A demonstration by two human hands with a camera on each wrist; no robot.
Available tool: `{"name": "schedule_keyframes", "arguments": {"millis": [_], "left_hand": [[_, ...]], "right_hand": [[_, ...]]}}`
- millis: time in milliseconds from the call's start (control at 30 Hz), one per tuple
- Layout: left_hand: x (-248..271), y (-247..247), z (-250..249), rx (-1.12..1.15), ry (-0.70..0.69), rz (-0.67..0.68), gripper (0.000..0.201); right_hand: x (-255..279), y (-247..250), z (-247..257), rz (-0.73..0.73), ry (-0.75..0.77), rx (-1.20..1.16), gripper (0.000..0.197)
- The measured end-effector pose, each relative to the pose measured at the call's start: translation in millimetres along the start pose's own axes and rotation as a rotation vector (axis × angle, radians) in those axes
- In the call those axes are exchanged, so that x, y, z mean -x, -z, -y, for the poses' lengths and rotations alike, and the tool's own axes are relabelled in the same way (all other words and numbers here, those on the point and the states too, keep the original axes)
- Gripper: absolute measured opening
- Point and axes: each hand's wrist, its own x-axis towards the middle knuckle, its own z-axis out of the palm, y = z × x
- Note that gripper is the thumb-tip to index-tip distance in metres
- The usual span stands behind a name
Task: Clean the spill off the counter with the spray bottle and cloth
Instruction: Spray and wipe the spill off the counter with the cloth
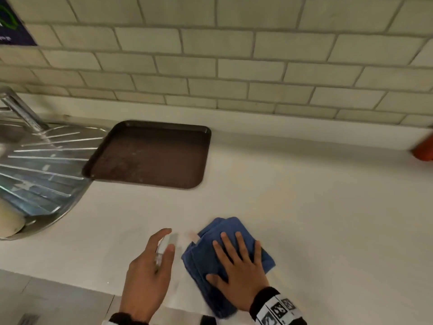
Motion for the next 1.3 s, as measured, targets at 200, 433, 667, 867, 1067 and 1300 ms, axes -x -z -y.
{"name": "schedule_keyframes", "arguments": {"millis": [200, 433, 667, 867, 1067, 1300], "left_hand": [[-52, 3, -25, 0.045, -0.096, 0.014, 0.03], [-100, -21, -73, 0.021, -0.237, 0.047, 0.033], [-109, -69, -117, 0.032, -0.27, 0.124, 0.034], [-120, -133, -166, -0.044, -0.285, 0.135, 0.032], [-121, -182, -198, -0.08, -0.264, 0.135, 0.031], [-118, -199, -204, -0.134, -0.243, 0.177, 0.032]], "right_hand": [[-80, 46, -20, 0.046, -0.062, -0.082, 0.088], [-100, 67, -81, 0.054, -0.247, -0.141, 0.083], [-11, 54, -183, -0.002, -0.439, -0.182, 0.079], [39, 62, -302, 0.037, -0.605, -0.227, 0.08], [0, 95, -400, 0.054, -0.713, -0.252, 0.082], [-82, 112, -353, 0.054, -0.481, -0.218, 0.08]]}}
